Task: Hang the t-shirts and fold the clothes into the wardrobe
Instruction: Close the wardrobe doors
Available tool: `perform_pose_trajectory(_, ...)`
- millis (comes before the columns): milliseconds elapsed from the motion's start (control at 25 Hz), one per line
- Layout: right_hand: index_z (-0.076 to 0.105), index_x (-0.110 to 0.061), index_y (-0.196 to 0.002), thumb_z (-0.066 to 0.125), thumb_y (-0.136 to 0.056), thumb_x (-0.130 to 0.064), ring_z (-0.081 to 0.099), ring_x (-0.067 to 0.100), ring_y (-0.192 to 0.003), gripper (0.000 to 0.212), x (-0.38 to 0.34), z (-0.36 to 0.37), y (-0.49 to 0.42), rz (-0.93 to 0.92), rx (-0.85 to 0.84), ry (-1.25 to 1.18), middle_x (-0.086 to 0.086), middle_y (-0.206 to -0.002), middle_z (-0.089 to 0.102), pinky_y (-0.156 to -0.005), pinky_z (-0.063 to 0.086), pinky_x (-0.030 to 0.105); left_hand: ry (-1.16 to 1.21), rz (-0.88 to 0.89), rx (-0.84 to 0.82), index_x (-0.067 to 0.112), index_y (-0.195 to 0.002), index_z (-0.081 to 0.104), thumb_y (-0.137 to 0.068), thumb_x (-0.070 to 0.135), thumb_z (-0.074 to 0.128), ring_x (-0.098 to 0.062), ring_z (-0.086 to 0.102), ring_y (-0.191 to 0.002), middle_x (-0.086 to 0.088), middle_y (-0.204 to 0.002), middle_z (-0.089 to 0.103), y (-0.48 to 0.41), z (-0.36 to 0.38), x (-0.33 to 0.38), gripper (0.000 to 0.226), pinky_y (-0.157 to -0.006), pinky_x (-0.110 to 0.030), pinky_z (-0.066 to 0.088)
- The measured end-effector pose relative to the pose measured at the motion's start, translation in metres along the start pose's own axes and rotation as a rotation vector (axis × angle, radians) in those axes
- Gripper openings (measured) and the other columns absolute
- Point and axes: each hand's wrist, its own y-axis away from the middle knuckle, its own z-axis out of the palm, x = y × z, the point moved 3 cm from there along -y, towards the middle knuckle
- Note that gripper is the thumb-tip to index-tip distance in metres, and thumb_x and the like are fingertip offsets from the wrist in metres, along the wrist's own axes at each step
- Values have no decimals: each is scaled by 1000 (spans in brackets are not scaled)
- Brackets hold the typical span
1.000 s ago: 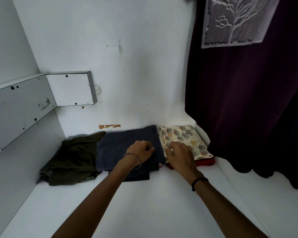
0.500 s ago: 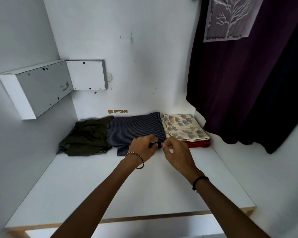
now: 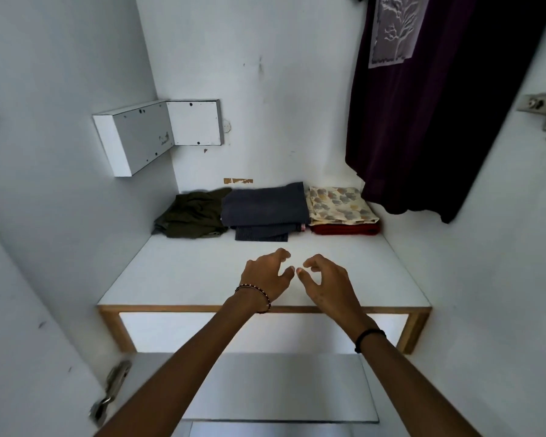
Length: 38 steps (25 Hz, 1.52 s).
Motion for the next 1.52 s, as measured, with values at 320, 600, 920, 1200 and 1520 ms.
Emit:
perform_pose_trajectory(320, 63, -15, -116, 61, -97, -51, 61, 16, -115, 40, -37, 13, 56, -29, -68, -101, -1, -122, 67, -90, 49, 29, 25, -41, 8, 16, -137, 47, -104, 39, 38, -25, 58, -120, -3, -137, 60, 78, -36, 2, 41, -105, -43, 40)
perform_pose_trajectory(600, 63, -14, -113, 66, -95, -46, 63, 16, -113, 37, -81, 43, 95, -79, -132, -179, 0, -119, 69, -90, 53, 30, 69, -123, 30, 19, -140, 48, -106, 42, 31, -25, 57, -120, -4, -135, 61, 141, -65, -22, 44, -107, -41, 36)
perform_pose_trajectory(920, 62, -19, -122, 63, -94, -52, 61, 14, -113, 43, -145, 100, 166, -84, -152, -165, -9, -121, 65, -94, 53, 38, 37, -150, 61, 23, -141, 47, -105, 47, 27, -21, 55, -123, -3, -134, 61, 238, -114, -65, 48, -108, -38, 34)
perform_pose_trajectory(1200, 64, -9, -109, 59, -100, -15, 66, 11, -98, 12, -225, 127, 249, -111, -147, -259, -2, -105, 71, -73, 46, 10, -13, -106, 49, 20, -142, 44, -105, 44, 27, -23, 51, -126, -6, -133, 60, 332, -156, -87, 47, -107, -40, 36)
perform_pose_trajectory(1520, 59, -6, -100, 58, -102, -8, 57, 5, -73, 3, -298, 150, 321, -142, -153, -293, -2, -83, 64, -61, 44, 9, -177, 109, 247, 15, -140, 47, -103, 39, 32, -18, 35, -142, -2, -144, 51, 416, -200, -85, 46, -114, -40, 30)
